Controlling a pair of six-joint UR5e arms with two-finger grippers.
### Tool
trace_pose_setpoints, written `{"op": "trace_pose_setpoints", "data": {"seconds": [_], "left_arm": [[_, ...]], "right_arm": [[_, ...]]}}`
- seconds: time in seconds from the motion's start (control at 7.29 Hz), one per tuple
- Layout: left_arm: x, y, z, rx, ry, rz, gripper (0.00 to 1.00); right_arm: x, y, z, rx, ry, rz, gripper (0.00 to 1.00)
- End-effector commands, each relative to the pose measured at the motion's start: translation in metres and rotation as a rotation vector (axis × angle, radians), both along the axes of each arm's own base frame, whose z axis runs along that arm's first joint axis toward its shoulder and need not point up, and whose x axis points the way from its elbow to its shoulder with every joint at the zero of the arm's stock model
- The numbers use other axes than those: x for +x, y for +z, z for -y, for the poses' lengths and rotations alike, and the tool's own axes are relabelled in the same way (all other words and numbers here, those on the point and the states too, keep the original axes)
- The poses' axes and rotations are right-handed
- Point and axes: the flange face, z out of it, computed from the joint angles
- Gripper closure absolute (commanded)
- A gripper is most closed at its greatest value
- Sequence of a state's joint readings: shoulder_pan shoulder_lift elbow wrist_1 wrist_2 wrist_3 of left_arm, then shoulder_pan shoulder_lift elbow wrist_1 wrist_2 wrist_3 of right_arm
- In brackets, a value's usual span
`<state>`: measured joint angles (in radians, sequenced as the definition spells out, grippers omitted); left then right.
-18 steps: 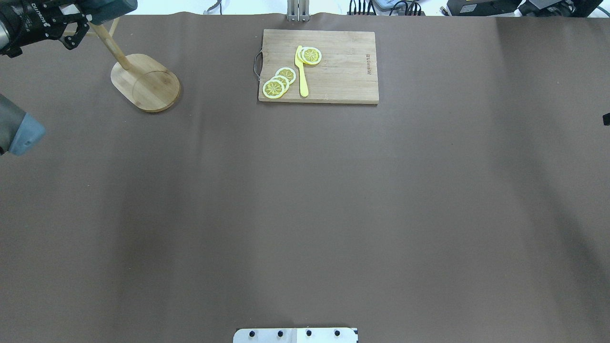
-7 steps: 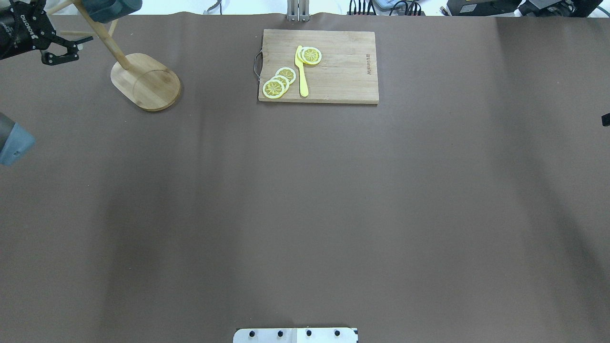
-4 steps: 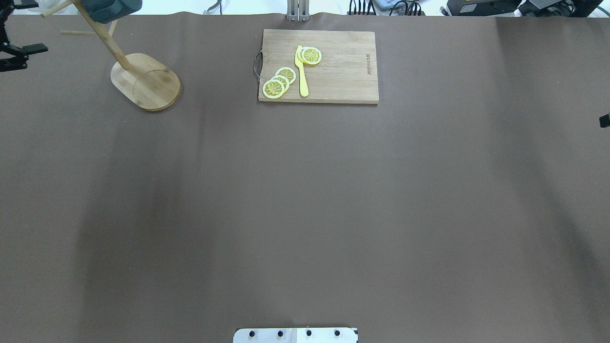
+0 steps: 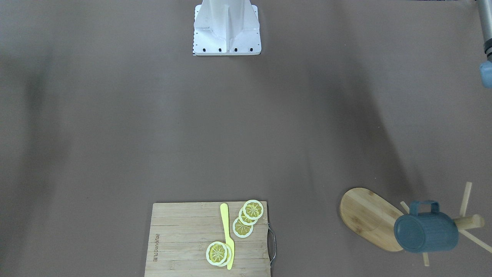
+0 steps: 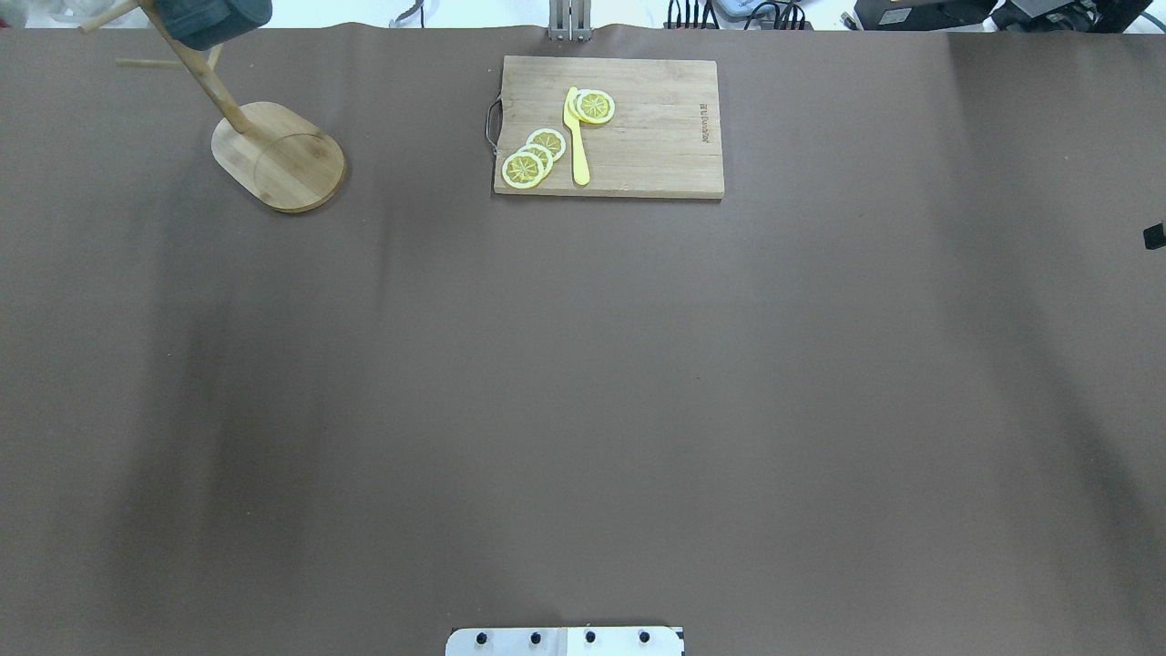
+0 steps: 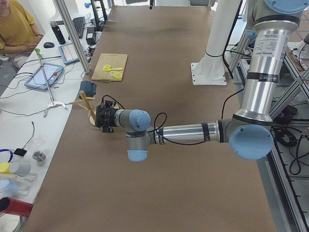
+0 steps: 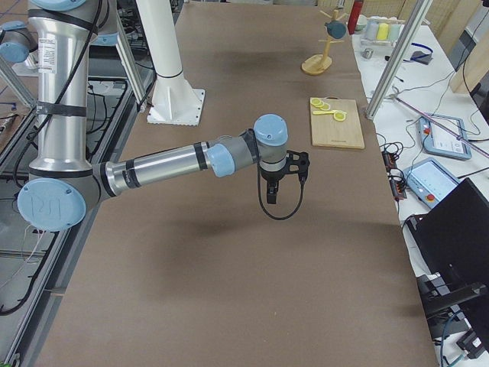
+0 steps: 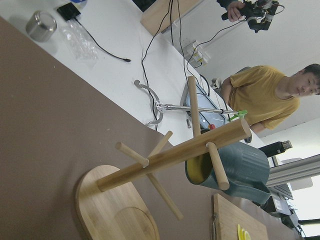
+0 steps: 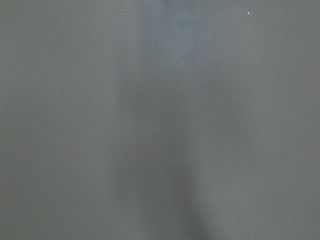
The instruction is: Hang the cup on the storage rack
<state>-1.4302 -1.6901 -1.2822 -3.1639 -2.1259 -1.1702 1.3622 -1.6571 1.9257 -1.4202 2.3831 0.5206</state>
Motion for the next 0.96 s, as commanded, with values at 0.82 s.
{"op": "trace_pose_setpoints", "data": {"seconds": [0.82], "left_arm": [[-0.054,0.036,-0.026,-0.184,0.36,0.522,0.02]], "right_arm": [[0.026,0.044,-0.01,0.034,-0.035,-0.088,0.0]]}}
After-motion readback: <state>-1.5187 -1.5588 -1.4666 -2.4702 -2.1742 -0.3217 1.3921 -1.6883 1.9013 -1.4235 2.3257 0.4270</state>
